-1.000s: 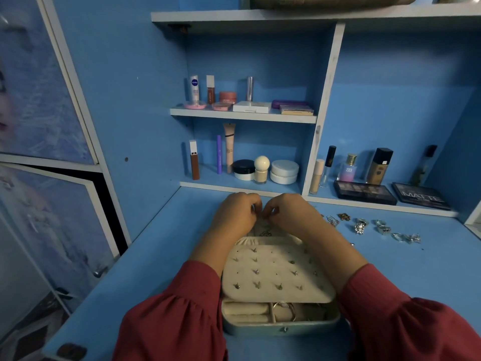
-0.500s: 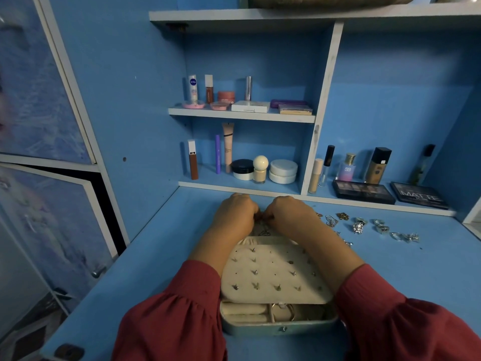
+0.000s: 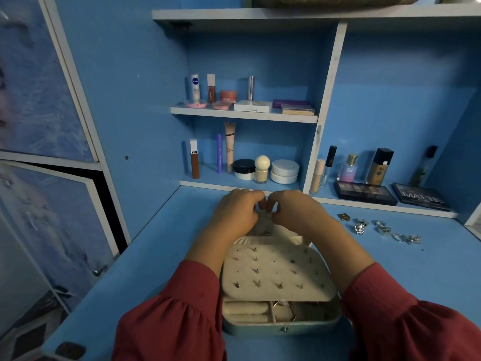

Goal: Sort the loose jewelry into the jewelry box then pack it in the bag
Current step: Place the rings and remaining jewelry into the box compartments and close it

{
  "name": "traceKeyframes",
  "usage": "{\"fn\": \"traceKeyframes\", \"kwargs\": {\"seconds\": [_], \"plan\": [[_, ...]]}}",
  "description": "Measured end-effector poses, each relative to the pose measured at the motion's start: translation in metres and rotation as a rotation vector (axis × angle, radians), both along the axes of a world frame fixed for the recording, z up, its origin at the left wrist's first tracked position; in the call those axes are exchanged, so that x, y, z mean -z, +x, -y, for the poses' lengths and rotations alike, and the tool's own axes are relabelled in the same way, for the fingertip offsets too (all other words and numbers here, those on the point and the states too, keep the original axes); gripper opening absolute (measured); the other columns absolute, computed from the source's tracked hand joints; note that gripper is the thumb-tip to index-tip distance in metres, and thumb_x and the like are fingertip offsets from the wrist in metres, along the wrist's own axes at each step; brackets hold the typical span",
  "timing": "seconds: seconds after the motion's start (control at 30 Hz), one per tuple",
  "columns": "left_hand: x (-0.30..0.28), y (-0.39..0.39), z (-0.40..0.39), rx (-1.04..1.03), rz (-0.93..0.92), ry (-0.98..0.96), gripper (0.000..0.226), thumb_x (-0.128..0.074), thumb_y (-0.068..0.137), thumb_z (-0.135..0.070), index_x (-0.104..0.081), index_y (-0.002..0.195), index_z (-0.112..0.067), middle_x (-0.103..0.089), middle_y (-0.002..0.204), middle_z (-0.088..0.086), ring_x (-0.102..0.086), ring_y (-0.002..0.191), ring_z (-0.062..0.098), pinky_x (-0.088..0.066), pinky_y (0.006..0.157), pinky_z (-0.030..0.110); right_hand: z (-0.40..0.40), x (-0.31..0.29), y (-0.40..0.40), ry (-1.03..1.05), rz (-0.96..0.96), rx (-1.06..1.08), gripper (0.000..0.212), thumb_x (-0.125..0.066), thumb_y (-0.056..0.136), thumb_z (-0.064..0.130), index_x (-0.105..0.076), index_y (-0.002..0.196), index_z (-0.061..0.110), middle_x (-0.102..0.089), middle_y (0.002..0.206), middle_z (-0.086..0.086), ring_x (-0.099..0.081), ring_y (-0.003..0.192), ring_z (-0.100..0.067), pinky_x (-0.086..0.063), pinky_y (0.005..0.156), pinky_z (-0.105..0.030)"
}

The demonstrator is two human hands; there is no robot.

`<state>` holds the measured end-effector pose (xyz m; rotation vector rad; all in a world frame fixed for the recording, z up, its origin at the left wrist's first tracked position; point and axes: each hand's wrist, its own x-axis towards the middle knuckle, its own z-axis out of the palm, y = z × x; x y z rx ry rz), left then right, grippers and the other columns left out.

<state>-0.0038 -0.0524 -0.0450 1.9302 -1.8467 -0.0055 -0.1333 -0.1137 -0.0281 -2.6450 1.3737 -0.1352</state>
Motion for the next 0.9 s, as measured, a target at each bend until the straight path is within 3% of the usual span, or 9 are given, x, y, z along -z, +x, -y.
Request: {"fn": "traceKeyframes", "kwargs": {"seconds": [0.07,0.2,0.4,0.53,0.7,0.8,0.9], "plan": [[0.002,0.0,0.002,-0.016,0.024,-0.02,0.024,-0.051,0.091,-0.008,-0.068,0.104,-0.02,-0.062,0.103,0.007,-0.053,0.101,0.024,-0.045,0.082,0.033,0.001,0.004,-0.001,-0.031,0.046,0.014,0.025,-0.058,0.086,0.017,-0.063,0.102,0.035,-0.063,0.107,0.0,-0.059,0.092,-0.02,-0.047,0.071,-0.029],[0.008,0.004,0.006,-0.015,0.115,0.046,0.03,-0.049,0.094,-0.011,-0.071,0.109,-0.025,-0.059,0.107,0.006,-0.051,0.105,0.024,-0.042,0.081,0.03,0.003,0.008,-0.001,-0.002,-0.04,0.014,0.025,-0.054,0.092,0.027,-0.066,0.105,0.046,-0.062,0.112,0.006,-0.058,0.097,-0.017,-0.051,0.081,-0.03],[0.013,0.006,0.013,-0.001,0.202,0.097,0.028,-0.052,0.092,-0.013,-0.072,0.107,-0.026,-0.056,0.099,0.007,-0.052,0.1,0.026,-0.04,0.075,0.03,0.001,0.005,0.001,-0.006,-0.13,-0.026,0.024,-0.052,0.095,0.039,-0.063,0.114,0.049,-0.061,0.115,0.007,-0.057,0.102,-0.017,-0.046,0.078,-0.028],[0.014,0.004,0.012,-0.012,0.213,0.114,0.026,-0.051,0.092,-0.013,-0.072,0.105,-0.02,-0.055,0.097,0.007,-0.053,0.096,0.026,-0.039,0.073,0.028,0.0,0.005,0.003,0.0,-0.148,-0.035,0.026,-0.05,0.096,0.038,-0.062,0.117,0.048,-0.062,0.115,0.006,-0.058,0.102,-0.018,-0.046,0.079,-0.029],[0.005,-0.001,0.006,-0.017,0.138,0.167,0.016,-0.054,0.085,-0.01,-0.07,0.086,-0.014,-0.056,0.084,0.006,-0.055,0.085,0.024,-0.043,0.067,0.031,0.001,0.004,0.003,0.072,-0.083,-0.015,0.021,-0.059,0.089,0.032,-0.071,0.104,0.038,-0.065,0.103,0.005,-0.059,0.09,-0.016,-0.048,0.074,-0.028],[0.001,-0.003,0.002,0.013,0.04,0.247,0.017,-0.059,0.082,-0.012,-0.074,0.089,-0.016,-0.062,0.084,0.006,-0.058,0.078,0.023,-0.046,0.063,0.029,0.001,0.0,-0.002,0.163,-0.035,-0.054,0.018,-0.063,0.086,0.026,-0.075,0.098,0.025,-0.068,0.095,-0.001,-0.058,0.079,-0.015,-0.043,0.064,-0.023],[-0.001,0.001,-0.001,0.03,-0.03,0.25,0.026,-0.057,0.082,-0.009,-0.075,0.097,-0.021,-0.067,0.09,0.005,-0.06,0.081,0.022,-0.051,0.07,0.031,-0.001,-0.006,-0.008,0.212,0.024,-0.091,0.023,-0.061,0.086,0.018,-0.073,0.106,0.023,-0.065,0.1,0.003,-0.057,0.086,-0.014,-0.044,0.069,-0.021]]}}
